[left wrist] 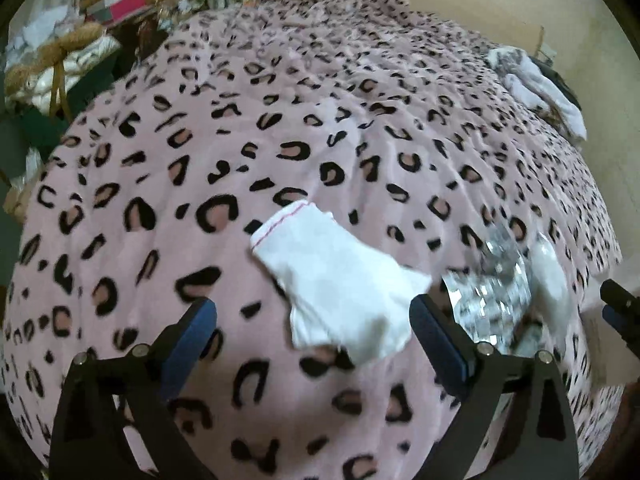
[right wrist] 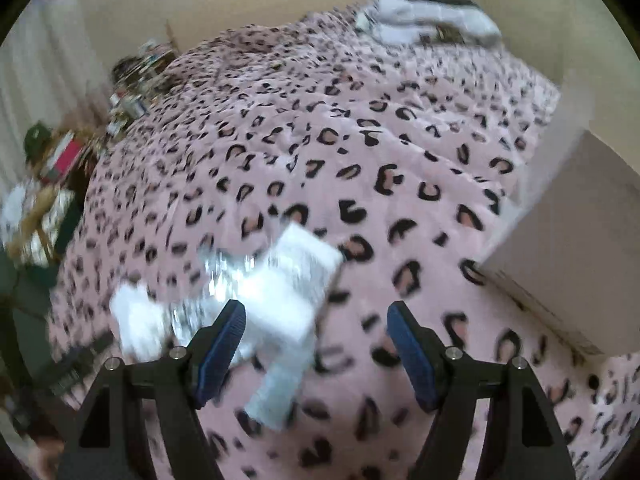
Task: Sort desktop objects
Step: 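Grasp the white cotton bag with the right tool while the left tool grasps the white sock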
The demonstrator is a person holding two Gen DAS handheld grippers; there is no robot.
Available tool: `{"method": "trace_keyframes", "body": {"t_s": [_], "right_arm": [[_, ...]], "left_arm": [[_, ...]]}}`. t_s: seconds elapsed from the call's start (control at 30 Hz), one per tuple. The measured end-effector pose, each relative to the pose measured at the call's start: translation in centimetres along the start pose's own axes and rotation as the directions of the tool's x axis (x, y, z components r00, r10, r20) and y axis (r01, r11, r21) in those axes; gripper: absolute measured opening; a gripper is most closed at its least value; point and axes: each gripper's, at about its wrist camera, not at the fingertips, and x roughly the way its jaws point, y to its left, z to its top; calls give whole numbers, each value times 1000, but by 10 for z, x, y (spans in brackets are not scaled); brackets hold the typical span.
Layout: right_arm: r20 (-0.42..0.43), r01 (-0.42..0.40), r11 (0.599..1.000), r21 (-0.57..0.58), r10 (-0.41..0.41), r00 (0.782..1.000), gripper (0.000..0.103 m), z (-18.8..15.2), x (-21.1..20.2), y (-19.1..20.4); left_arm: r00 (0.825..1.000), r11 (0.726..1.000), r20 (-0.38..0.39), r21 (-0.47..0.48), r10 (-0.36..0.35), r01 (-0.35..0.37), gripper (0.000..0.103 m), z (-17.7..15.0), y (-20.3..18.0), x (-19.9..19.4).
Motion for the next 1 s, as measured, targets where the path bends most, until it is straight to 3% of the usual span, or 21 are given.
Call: {"method": "trace_keyframes", "body": {"t_s": [0.2, 0.47, 0.53, 0.63, 0.77, 0.93, 1.0], "right_arm": [[-82, 77, 994, 83, -70, 994, 75, 27, 44, -2], [-182, 79, 974, 213, -40, 982, 75, 10, 92, -16], [-192, 61, 963, 263, -9, 981, 75, 7, 99, -19], [-212, -22, 933, 359, 104, 972, 76, 4, 106, -22], [-207, -171, 877, 449, 288, 935, 76, -3, 117, -14], [-151, -173, 902, 395, 249, 957, 75, -6, 117, -3], [-145, -184, 908, 376, 254, 956, 66, -7, 117, 1]], "left_arm": [[997, 999, -70, -41, 32, -35, 98, 15, -2, 38], [991, 998, -133, -68, 9, -19, 99, 15, -14, 74], [991, 998, -136, -67, 11, -20, 100, 13, -17, 79], [991, 998, -130, -68, 9, -18, 101, 12, -20, 80], [992, 998, -122, -59, 6, -14, 101, 11, -23, 80], [995, 999, -94, -40, -18, 14, 97, 9, -22, 77], [995, 999, -88, -38, -39, 36, 80, 8, -22, 77]]}}
